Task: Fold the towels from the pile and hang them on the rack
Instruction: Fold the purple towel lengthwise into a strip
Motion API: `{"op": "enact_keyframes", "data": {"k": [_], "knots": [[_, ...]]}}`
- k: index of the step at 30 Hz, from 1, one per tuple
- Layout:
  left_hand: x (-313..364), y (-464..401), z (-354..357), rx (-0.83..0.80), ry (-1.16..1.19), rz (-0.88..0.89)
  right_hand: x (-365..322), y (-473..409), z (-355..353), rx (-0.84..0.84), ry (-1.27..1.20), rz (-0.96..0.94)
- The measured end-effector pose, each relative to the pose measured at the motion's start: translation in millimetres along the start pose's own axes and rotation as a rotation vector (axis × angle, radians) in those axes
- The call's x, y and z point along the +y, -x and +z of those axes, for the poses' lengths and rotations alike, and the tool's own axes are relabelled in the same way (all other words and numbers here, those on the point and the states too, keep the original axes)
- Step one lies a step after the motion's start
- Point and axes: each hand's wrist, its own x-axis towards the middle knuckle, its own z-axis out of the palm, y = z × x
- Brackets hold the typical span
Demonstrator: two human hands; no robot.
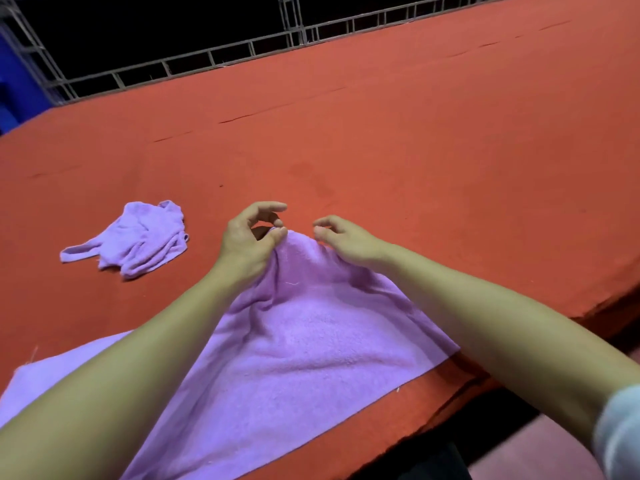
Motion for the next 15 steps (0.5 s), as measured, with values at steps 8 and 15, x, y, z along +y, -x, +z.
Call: {"op": "enact_keyframes", "data": {"k": [8,15], "knots": [[9,2,-10,-0.033,0.089,-0.007,2,-32,0,-0.546,-0.445,0.260],[18,5,-4,-0.024,0.088,-0.009,2,-7,-36,-0.510,-0.554,0.016]]}}
